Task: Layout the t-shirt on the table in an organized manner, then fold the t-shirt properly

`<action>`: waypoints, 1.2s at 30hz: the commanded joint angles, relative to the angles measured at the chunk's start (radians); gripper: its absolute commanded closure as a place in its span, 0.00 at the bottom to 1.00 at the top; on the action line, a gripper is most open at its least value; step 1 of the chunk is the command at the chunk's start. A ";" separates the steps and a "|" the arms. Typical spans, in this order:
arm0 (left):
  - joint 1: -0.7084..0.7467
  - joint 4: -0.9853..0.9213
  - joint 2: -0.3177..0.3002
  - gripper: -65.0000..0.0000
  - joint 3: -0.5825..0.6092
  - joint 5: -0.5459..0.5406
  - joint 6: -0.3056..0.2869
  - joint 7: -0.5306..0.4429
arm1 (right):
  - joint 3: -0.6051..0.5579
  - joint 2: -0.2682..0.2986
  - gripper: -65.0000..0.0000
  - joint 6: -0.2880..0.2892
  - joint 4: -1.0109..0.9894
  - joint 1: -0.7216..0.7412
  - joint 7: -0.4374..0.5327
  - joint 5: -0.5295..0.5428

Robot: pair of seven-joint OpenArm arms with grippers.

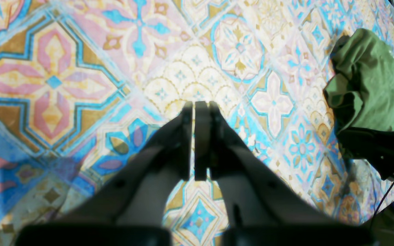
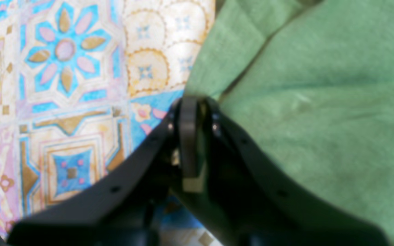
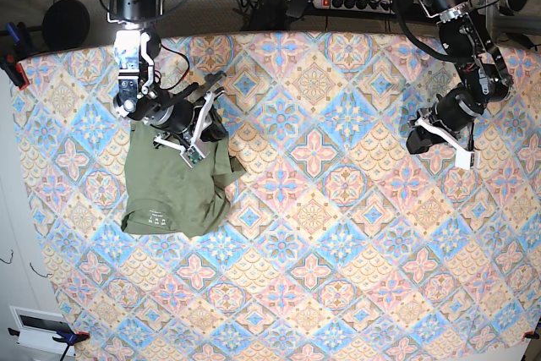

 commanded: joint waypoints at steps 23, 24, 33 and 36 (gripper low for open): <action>-0.004 0.023 -0.010 1.00 -0.001 -0.024 -0.004 -0.016 | 0.077 0.046 0.92 -0.004 0.078 -0.013 -0.046 -0.021; -0.004 0.023 -0.010 1.00 -0.001 -0.024 -0.004 -0.016 | 0.077 0.046 0.92 -0.004 0.079 -0.022 -0.046 -0.021; 0.022 0.068 -0.012 1.00 -0.003 -0.026 -0.006 -0.014 | 0.069 0.046 0.92 -0.004 0.248 -0.071 -0.072 -0.021; 0.060 0.141 -0.014 1.00 -0.003 -0.040 -0.006 -0.016 | 0.072 0.045 0.92 -0.004 0.309 -0.083 -0.082 -0.021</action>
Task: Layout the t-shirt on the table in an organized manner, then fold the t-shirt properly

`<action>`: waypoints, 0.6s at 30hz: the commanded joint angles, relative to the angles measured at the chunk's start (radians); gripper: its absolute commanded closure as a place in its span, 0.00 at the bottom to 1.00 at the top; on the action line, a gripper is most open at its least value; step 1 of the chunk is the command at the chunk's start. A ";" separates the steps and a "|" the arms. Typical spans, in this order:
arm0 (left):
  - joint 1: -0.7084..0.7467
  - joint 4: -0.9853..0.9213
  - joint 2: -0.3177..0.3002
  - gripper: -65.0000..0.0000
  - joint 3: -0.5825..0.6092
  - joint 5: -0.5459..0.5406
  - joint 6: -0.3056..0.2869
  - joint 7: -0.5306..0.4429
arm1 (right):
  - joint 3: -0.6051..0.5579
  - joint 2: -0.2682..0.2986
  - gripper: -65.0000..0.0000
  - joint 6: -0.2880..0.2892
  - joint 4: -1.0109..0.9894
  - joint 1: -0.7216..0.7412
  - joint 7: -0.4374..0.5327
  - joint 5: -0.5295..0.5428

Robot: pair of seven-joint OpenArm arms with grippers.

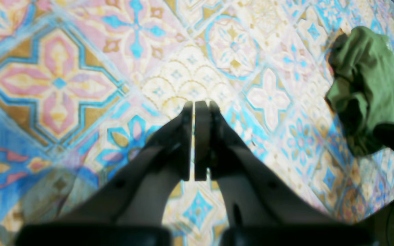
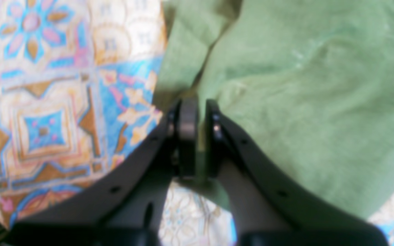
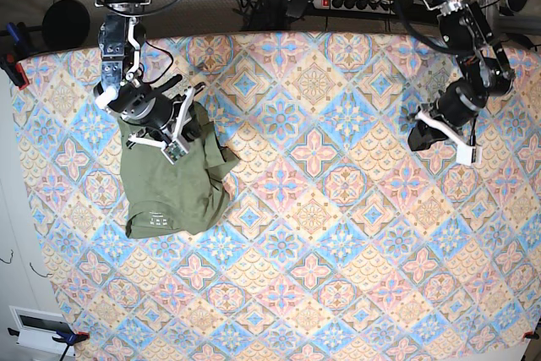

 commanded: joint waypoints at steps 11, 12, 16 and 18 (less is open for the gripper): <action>0.154 0.214 -0.032 1.00 -0.053 -0.032 -0.006 -0.017 | 0.088 0.009 0.92 0.003 0.195 -0.181 0.017 0.014; 0.174 0.237 -0.032 1.00 -0.071 -0.032 -0.006 -0.017 | 0.106 0.009 0.92 0.003 0.198 -0.222 0.017 0.015; 0.247 0.270 -0.035 1.00 -0.145 -0.049 -0.007 -0.017 | 0.177 0.011 0.92 0.003 0.206 -0.285 0.019 0.140; 0.284 0.270 -0.039 1.00 -0.165 -0.077 -0.007 -0.017 | 0.235 0.021 0.94 0.003 0.207 -0.321 0.019 0.225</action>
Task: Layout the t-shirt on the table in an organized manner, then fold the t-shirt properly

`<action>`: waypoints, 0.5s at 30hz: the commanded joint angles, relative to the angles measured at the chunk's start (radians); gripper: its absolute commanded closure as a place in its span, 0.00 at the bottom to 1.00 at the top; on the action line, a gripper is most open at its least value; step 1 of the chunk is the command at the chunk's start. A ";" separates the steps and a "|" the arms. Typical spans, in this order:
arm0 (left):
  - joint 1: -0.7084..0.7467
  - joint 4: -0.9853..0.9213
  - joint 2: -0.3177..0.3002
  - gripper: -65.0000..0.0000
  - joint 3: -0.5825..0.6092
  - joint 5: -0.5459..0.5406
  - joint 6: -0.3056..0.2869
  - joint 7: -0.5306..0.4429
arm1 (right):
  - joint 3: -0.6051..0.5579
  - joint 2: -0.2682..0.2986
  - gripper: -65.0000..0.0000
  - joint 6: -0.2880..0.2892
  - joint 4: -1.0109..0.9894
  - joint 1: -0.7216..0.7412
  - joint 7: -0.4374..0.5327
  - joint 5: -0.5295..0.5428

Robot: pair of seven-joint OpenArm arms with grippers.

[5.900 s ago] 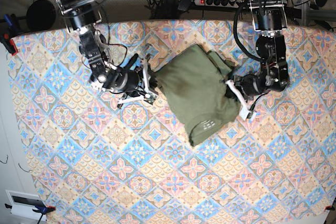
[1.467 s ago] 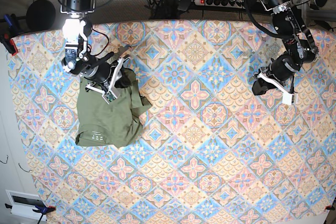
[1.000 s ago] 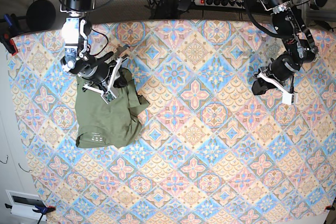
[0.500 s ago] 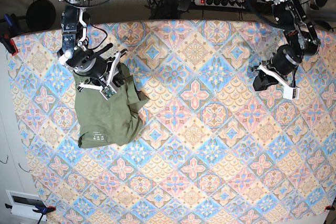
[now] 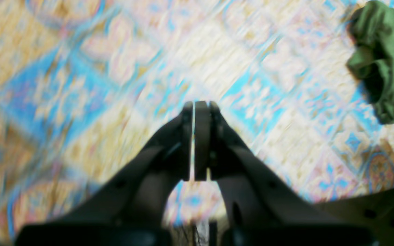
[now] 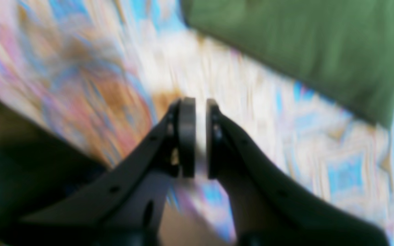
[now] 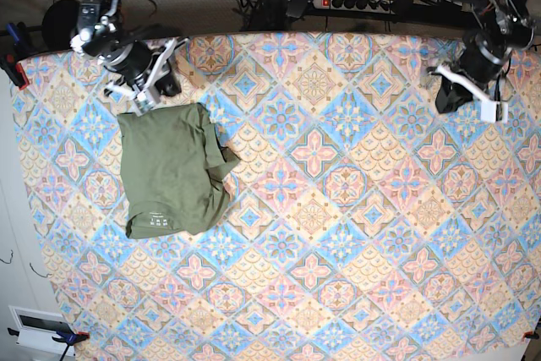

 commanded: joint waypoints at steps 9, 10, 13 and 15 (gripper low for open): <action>0.233 0.035 -0.087 1.00 -0.082 -0.115 -0.004 -0.018 | 0.217 0.125 0.98 -0.003 0.021 -0.221 0.002 0.299; 0.273 0.037 -0.089 1.00 -0.094 -0.115 -0.004 -0.019 | 0.235 0.126 0.98 -0.003 0.021 -0.247 0.002 0.302; 0.365 0.035 -0.087 1.00 -0.106 -0.110 -0.006 -0.022 | 0.269 0.125 0.98 -0.003 0.017 -0.285 0.002 0.299; 0.408 0.032 -0.087 1.00 -0.106 -0.104 -0.006 -0.024 | 0.272 0.123 0.98 -0.003 0.006 -0.328 0.002 0.289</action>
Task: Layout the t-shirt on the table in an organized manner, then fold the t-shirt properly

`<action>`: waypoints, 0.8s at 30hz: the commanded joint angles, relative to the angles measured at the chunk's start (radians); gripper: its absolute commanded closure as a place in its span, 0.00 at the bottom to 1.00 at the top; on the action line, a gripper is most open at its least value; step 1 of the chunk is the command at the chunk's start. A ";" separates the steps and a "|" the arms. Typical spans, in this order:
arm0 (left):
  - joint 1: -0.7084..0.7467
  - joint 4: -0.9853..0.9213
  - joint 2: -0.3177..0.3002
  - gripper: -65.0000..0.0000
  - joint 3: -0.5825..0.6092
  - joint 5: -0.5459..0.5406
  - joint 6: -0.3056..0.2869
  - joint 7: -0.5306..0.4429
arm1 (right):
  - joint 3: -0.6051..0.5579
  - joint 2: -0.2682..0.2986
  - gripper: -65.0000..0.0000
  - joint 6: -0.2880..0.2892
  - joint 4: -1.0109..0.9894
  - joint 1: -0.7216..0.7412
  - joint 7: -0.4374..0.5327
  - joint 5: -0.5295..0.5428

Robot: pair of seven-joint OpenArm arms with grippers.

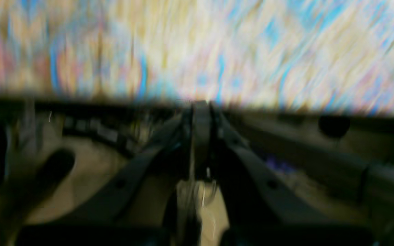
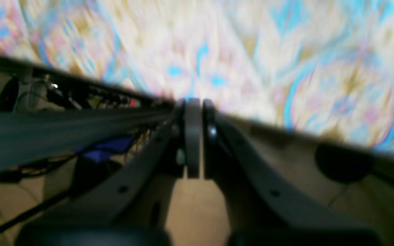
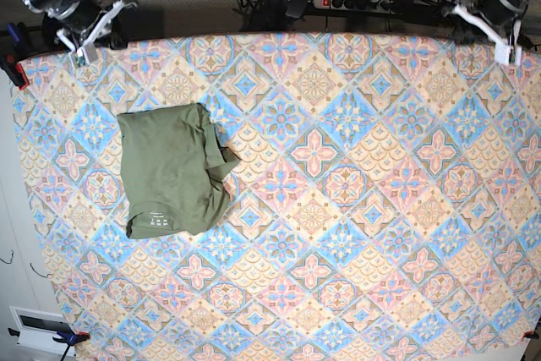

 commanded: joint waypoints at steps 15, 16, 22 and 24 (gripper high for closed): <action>0.062 -0.293 0.055 1.00 0.293 0.433 -0.006 -0.236 | -0.179 0.009 0.98 0.004 -0.309 -0.105 0.035 -0.305; 0.050 -0.355 0.050 1.00 0.329 0.473 -0.006 -0.290 | -0.190 0.009 0.98 0.004 -0.366 -0.098 0.040 -0.325; -0.109 -0.679 0.048 1.00 0.506 0.553 -0.006 -0.479 | -0.293 0.009 0.98 0.004 -0.691 0.080 0.179 -0.343; -0.160 -0.774 0.050 1.00 0.541 0.568 -0.006 -0.500 | -0.301 0.009 0.98 0.004 -0.796 0.130 0.207 -0.343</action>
